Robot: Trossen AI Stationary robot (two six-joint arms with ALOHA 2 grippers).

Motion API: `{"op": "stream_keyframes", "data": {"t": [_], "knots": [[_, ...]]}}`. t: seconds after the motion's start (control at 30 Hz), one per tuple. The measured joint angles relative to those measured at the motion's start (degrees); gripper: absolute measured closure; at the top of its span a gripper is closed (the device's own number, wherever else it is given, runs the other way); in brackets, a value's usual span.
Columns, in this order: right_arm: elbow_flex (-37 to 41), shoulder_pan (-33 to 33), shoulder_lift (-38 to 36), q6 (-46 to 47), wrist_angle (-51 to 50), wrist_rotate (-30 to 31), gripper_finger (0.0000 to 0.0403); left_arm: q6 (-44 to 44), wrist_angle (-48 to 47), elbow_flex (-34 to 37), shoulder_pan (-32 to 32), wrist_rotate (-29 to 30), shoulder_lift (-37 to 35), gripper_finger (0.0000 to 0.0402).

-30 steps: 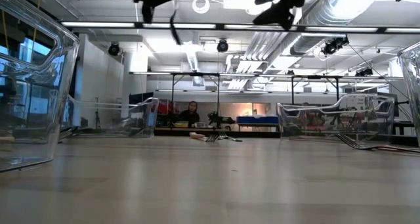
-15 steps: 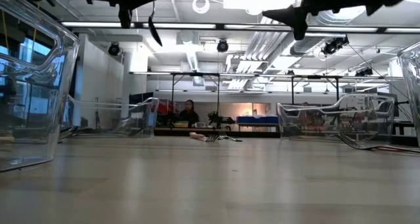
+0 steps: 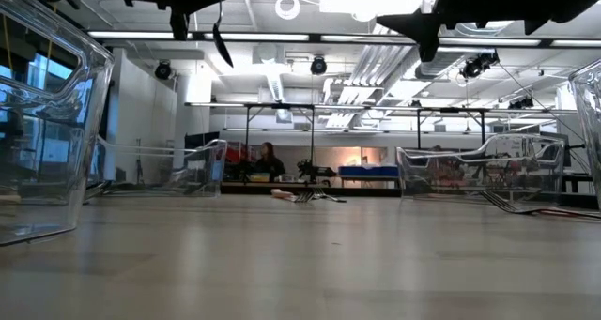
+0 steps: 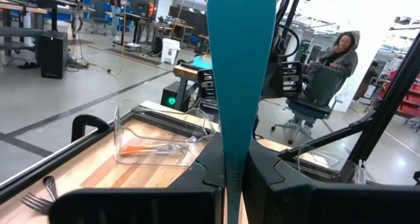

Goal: Sort silverware by color (type)
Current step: Put the blue spoon into the top left transparent bin

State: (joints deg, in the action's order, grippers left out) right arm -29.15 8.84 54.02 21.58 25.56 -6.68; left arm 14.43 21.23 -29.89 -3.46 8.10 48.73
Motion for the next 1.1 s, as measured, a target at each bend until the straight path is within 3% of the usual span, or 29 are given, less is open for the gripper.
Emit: {"op": "stream_keyframes", "data": {"t": [0.13,0.43,1.1], "knots": [[0.0,0.0,0.0,-0.17,0.0,-0.02,0.0223,-0.02,0.0,0.0,0.0,0.0,0.0,0.0393],[0.0,0.0,0.0,-2.64,-0.22,-0.69,0.0391,-0.06,0.0,0.0,0.0,0.0,0.0,0.039],[0.0,0.0,0.0,-3.61,-0.5,-3.41,0.0402,-0.63,-0.07,0.0,0.0,0.0,0.0,0.039]]}}
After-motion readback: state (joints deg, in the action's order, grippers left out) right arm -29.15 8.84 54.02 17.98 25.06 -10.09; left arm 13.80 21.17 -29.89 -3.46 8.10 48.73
